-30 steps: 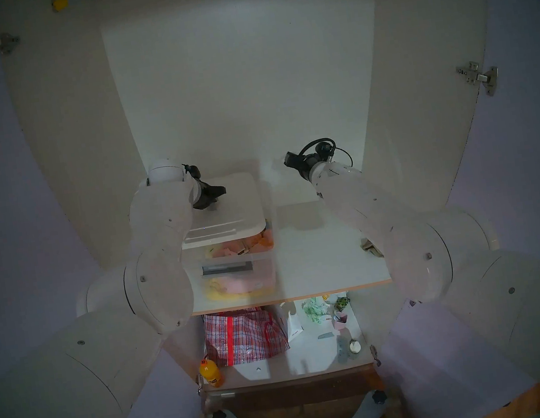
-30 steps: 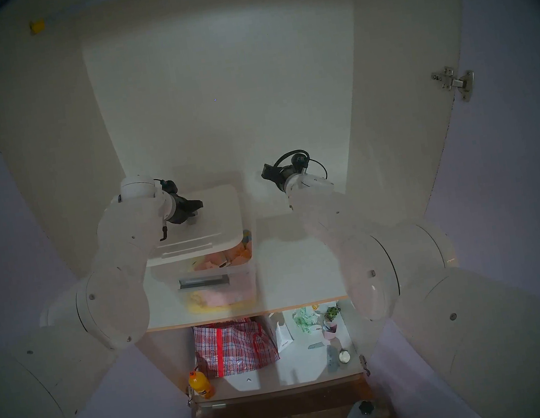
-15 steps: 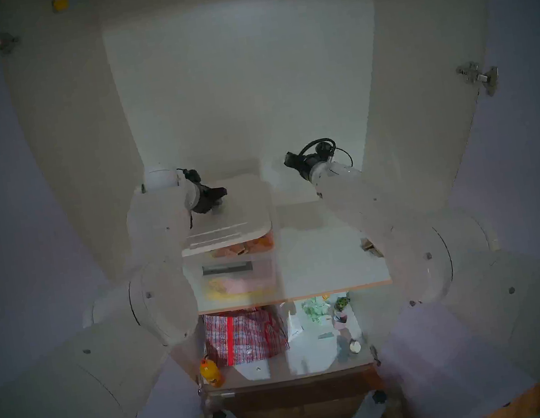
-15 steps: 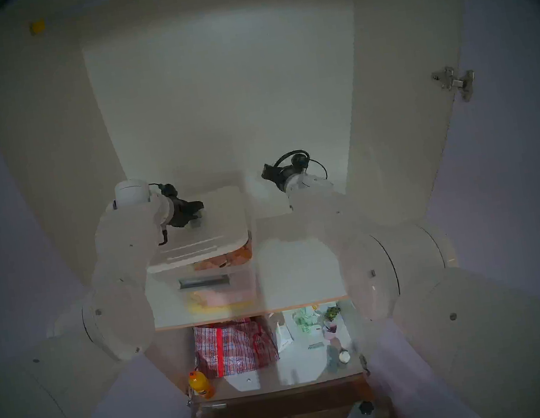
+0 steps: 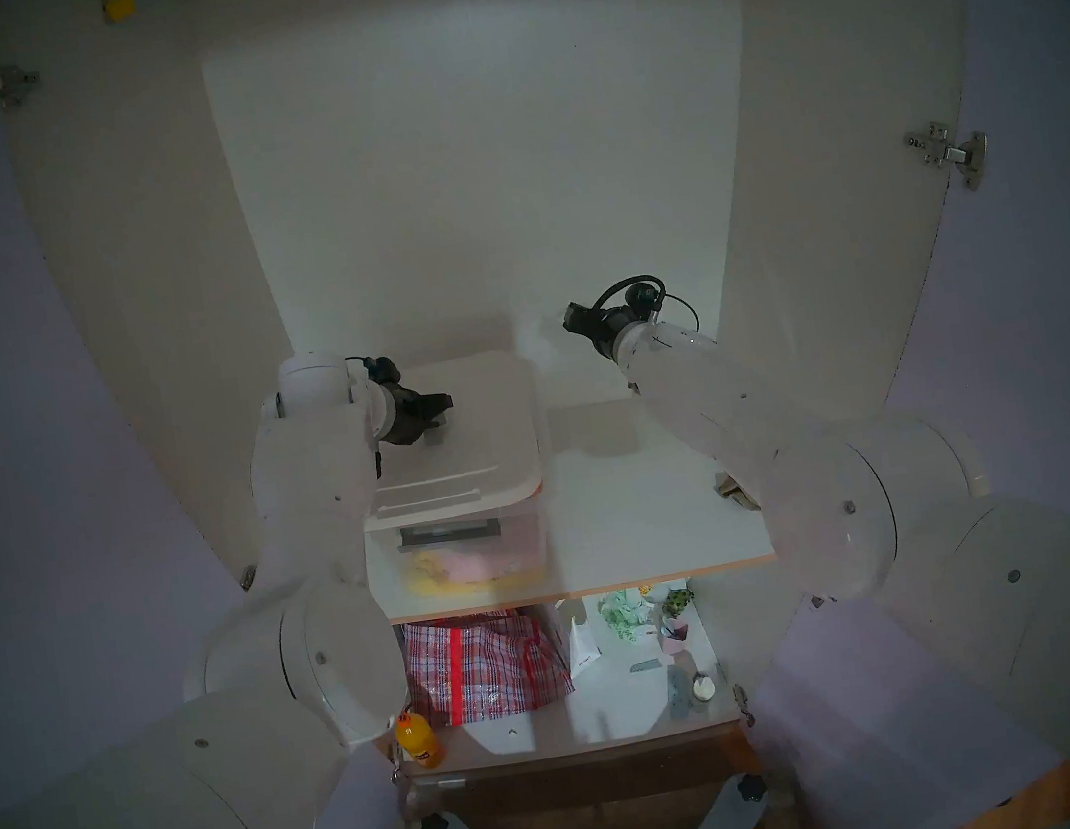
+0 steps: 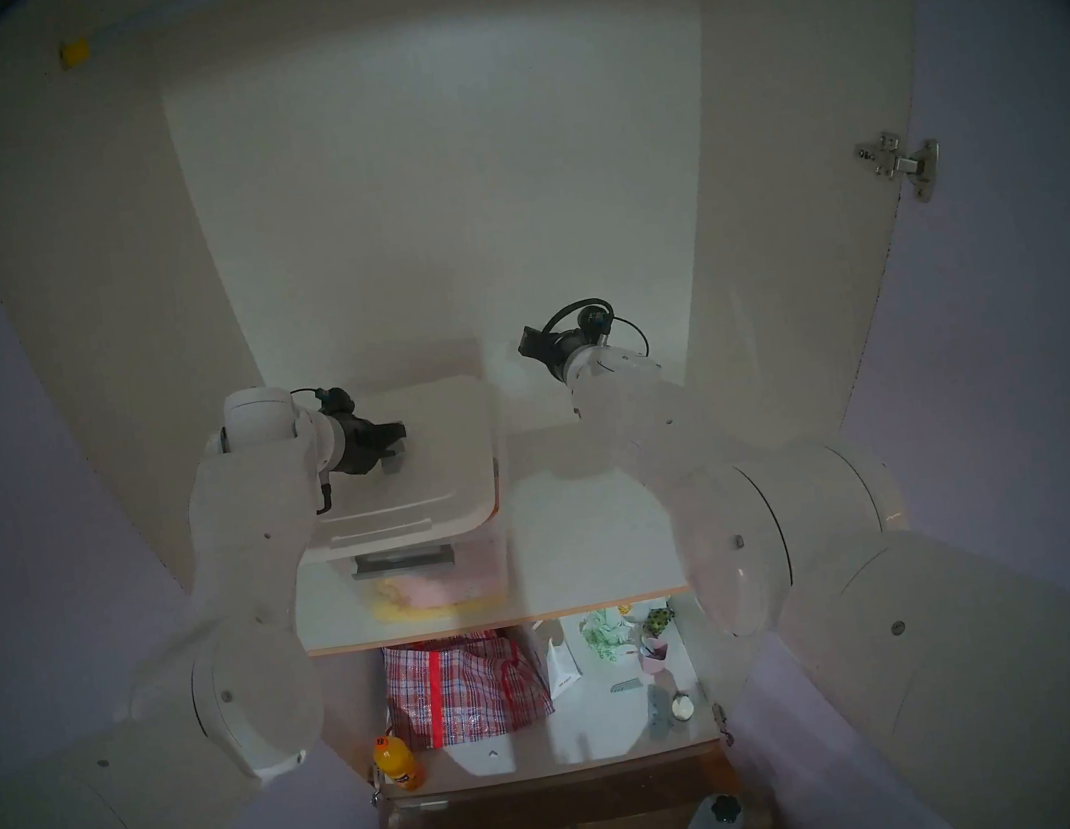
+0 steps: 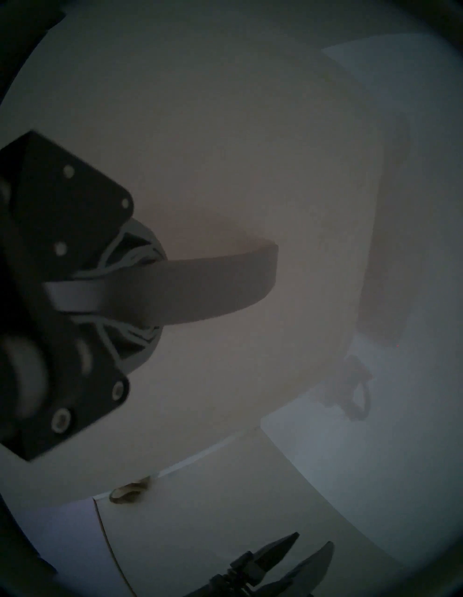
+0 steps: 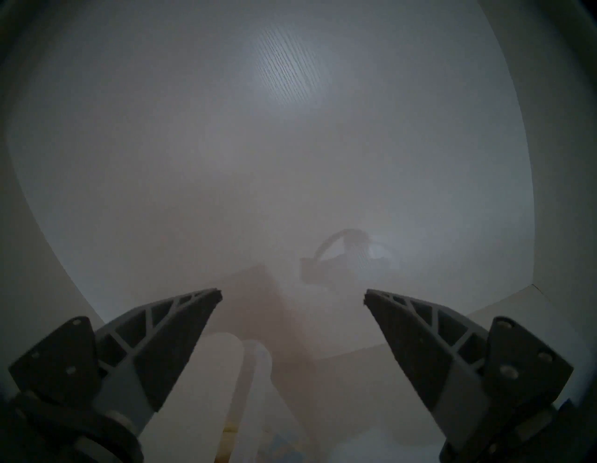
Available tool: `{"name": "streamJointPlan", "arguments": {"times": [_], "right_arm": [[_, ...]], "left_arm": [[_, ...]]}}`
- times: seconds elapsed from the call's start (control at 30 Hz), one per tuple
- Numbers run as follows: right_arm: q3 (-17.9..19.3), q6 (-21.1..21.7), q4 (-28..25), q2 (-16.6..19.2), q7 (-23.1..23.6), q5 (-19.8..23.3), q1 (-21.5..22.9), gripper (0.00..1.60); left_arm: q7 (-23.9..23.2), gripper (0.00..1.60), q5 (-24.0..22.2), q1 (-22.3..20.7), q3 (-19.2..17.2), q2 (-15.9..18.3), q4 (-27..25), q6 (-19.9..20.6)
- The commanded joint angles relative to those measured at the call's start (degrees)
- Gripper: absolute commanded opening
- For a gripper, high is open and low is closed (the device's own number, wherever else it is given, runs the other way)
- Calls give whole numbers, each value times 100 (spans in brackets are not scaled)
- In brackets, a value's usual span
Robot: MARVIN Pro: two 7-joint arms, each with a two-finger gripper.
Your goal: Take socks out of the storage bin, place them on top of the cabinet, and put the lid back on the bin
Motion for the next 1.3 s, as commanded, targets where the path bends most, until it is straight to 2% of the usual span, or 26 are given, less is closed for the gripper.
{"name": "streamJointPlan", "arguments": {"times": [0.0,0.03,0.27,0.4,0.53,0.57,0.87,0.9,1.0,1.2,1.27], "right_arm": [[-6,-85,-132,-14,35,-7,195,160],[-6,-85,-132,-14,35,-7,195,160],[-8,-105,-139,-15,43,-10,204,160],[-11,-133,-143,-15,56,-14,211,160],[-15,-186,-145,-15,79,-22,212,160],[-19,-275,-136,-15,111,-30,210,160],[-21,-331,-124,-16,132,-32,210,160],[-22,-384,-105,-18,149,-35,214,160],[-21,-458,-68,-19,180,-39,225,160],[-18,-563,31,-24,221,-41,268,160],[-17,-579,49,-25,228,-41,276,160]], "left_arm": [[-380,0,-78,131,231,-34,-725,-43],[-380,0,-78,131,231,-34,-725,-43],[-832,0,-247,797,750,18,-1995,-99],[-1157,0,-229,1312,1125,232,-2745,5],[-1500,0,-261,1768,1338,550,-3451,178],[-1620,0,-342,2189,1286,773,-4366,332],[-1648,0,-346,2118,1282,773,-4328,332],[-1545,0,-270,2378,1247,685,-4771,332],[-1364,0,-123,2585,1230,459,-5158,332],[-739,0,358,2618,1275,-157,-5272,332],[-639,0,424,2624,1272,-261,-5255,332]]}}
